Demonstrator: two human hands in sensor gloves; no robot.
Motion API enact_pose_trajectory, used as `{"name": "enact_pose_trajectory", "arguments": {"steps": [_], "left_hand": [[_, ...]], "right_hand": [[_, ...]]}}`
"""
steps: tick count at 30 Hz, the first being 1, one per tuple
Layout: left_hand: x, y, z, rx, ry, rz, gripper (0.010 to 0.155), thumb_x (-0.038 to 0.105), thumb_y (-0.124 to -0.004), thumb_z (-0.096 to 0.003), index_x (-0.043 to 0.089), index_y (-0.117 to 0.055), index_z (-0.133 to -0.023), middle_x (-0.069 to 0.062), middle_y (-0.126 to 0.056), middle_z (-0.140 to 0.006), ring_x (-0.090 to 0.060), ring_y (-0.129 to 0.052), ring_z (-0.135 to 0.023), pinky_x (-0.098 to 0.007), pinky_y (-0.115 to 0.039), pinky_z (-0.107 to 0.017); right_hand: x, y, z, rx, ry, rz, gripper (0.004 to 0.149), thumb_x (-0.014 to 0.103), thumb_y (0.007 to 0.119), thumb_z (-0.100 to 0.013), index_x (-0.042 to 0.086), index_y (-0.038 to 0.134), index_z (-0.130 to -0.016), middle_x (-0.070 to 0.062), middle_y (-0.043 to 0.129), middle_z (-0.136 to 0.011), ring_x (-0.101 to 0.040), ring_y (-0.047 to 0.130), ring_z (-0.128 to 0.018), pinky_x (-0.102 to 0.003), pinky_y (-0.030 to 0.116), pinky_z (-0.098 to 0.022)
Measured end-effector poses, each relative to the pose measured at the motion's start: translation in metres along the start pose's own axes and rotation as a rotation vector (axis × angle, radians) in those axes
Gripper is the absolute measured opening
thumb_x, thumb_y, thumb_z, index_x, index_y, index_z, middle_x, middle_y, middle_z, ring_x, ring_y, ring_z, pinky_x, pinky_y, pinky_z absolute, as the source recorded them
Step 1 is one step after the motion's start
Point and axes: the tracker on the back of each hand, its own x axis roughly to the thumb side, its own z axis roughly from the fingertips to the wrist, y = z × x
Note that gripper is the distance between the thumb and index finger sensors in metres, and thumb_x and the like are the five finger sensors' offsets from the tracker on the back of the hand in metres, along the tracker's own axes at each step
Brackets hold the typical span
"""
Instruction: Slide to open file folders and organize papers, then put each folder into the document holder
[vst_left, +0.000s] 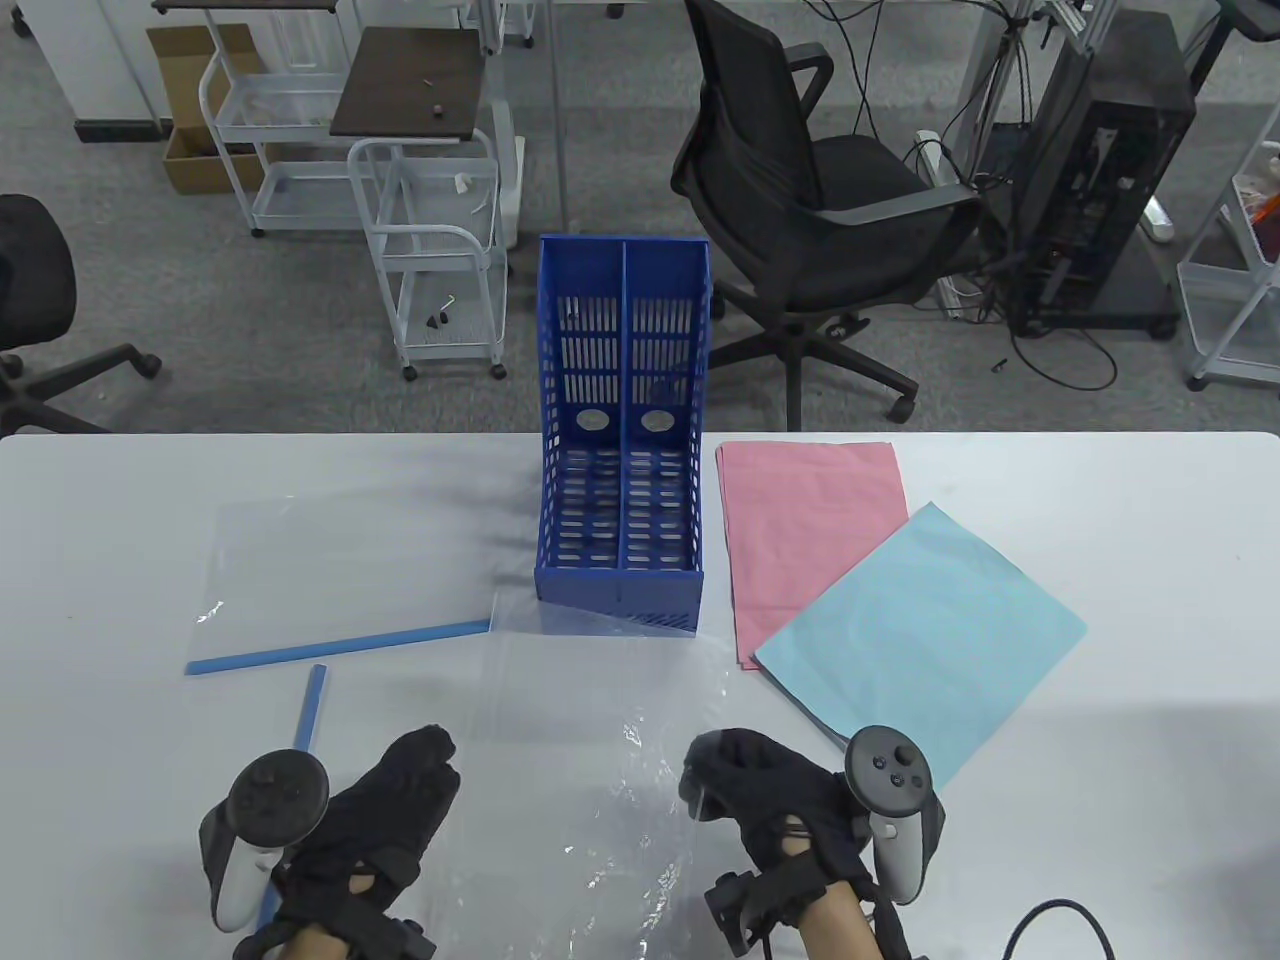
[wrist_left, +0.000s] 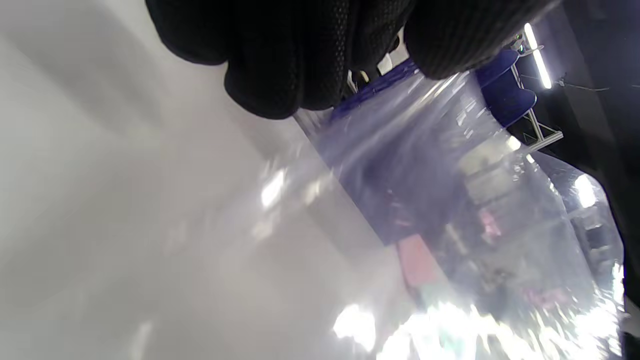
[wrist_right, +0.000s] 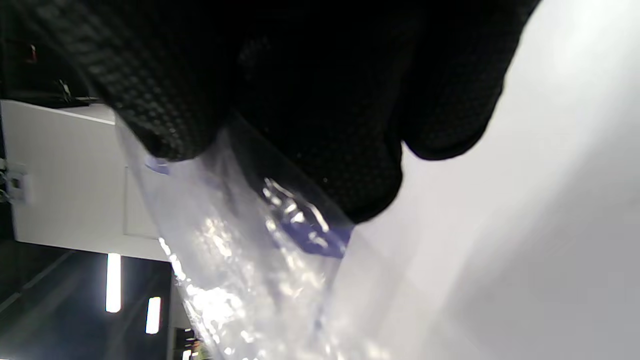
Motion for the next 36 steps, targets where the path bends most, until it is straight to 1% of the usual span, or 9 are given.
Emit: {"name": "enact_pose_trajectory", "arguments": {"steps": [2, 4, 7, 9, 11, 13, 19, 28, 36], "left_hand": [[0.003, 0.000, 0.001, -0.002, -0.009, -0.005, 0.065, 0.049, -0.081, -0.0458, 0.024, -0.069, -0.105, -0.005, -0.089, -0.095, -0.029, -0.098, -0.077, -0.054, -0.075, -0.067], [0.005, -0.006, 0.000, -0.056, -0.023, 0.029, 0.063, 0.048, -0.081, -0.0460, 0.023, -0.072, -0.103, -0.006, -0.091, -0.093, -0.029, -0.100, -0.076, -0.054, -0.077, -0.066], [0.011, -0.028, -0.008, -0.295, -0.115, 0.078, 0.061, 0.049, -0.080, -0.0465, 0.024, -0.074, -0.102, -0.005, -0.093, -0.093, -0.028, -0.101, -0.076, -0.053, -0.078, -0.066], [0.016, -0.048, -0.009, -0.465, -0.144, 0.176, 0.061, 0.049, -0.079, -0.0470, 0.024, -0.074, -0.102, -0.006, -0.092, -0.096, -0.029, -0.101, -0.078, -0.053, -0.077, -0.067], [0.022, -0.065, -0.008, -0.553, -0.152, 0.241, 0.063, 0.050, -0.079, -0.0474, 0.025, -0.071, -0.104, -0.007, -0.088, -0.100, -0.031, -0.097, -0.084, -0.054, -0.075, -0.069], [0.027, -0.078, -0.007, -0.604, -0.153, 0.223, 0.065, 0.052, -0.078, -0.0474, 0.025, -0.068, -0.106, -0.006, -0.083, -0.104, -0.032, -0.094, -0.089, -0.055, -0.073, -0.071], [0.028, -0.087, -0.006, -0.556, -0.137, 0.165, 0.066, 0.055, -0.079, -0.0466, 0.023, -0.068, -0.103, -0.006, -0.085, -0.101, -0.030, -0.097, -0.086, -0.053, -0.076, -0.070], [0.017, -0.077, -0.009, -0.461, -0.039, 0.251, 0.050, 0.048, -0.084, -0.0463, 0.023, -0.084, -0.089, -0.002, -0.100, -0.083, -0.023, -0.108, -0.067, -0.049, -0.084, -0.062], [0.014, -0.073, -0.011, -0.449, -0.016, 0.305, 0.043, 0.045, -0.085, -0.0450, 0.023, -0.088, -0.082, 0.001, -0.103, -0.073, -0.019, -0.109, -0.058, -0.046, -0.086, -0.060]], "right_hand": [[0.002, 0.002, 0.001, -0.042, 0.008, 0.085, 0.042, 0.043, 0.092, -0.032, 0.019, 0.095, -0.065, 0.001, 0.108, -0.048, -0.019, 0.107, -0.036, -0.045, 0.089, -0.045], [0.004, 0.007, 0.003, -0.087, -0.006, 0.186, 0.042, 0.044, 0.092, -0.031, 0.019, 0.095, -0.064, 0.001, 0.108, -0.047, -0.019, 0.107, -0.034, -0.045, 0.089, -0.045], [0.008, 0.022, 0.004, -0.098, -0.022, 0.252, 0.042, 0.046, 0.092, -0.030, 0.020, 0.096, -0.062, 0.002, 0.108, -0.045, -0.017, 0.107, -0.032, -0.044, 0.089, -0.044], [0.009, 0.032, 0.004, -0.079, -0.026, 0.249, 0.043, 0.047, 0.092, -0.029, 0.020, 0.096, -0.062, 0.003, 0.107, -0.043, -0.017, 0.106, -0.031, -0.043, 0.090, -0.043], [0.008, 0.044, 0.005, -0.068, -0.030, 0.246, 0.043, 0.048, 0.091, -0.029, 0.020, 0.096, -0.061, 0.003, 0.107, -0.042, -0.016, 0.106, -0.029, -0.042, 0.090, -0.042], [0.007, 0.057, 0.007, -0.052, -0.035, 0.241, 0.043, 0.049, 0.091, -0.028, 0.020, 0.095, -0.061, 0.004, 0.107, -0.042, -0.016, 0.106, -0.029, -0.042, 0.090, -0.042], [0.008, 0.090, 0.010, 0.032, -0.051, 0.233, 0.045, 0.052, 0.089, -0.028, 0.022, 0.094, -0.061, 0.005, 0.106, -0.041, -0.014, 0.104, -0.028, -0.039, 0.090, -0.042], [0.006, 0.097, 0.006, 0.137, -0.053, 0.154, 0.042, 0.049, 0.089, -0.031, 0.024, 0.094, -0.065, 0.005, 0.108, -0.048, -0.014, 0.107, -0.033, -0.039, 0.090, -0.044], [0.012, 0.097, 0.007, 0.129, -0.096, 0.176, 0.042, 0.047, 0.091, -0.030, 0.023, 0.095, -0.064, 0.005, 0.109, -0.048, -0.015, 0.109, -0.033, -0.040, 0.091, -0.043]]}}
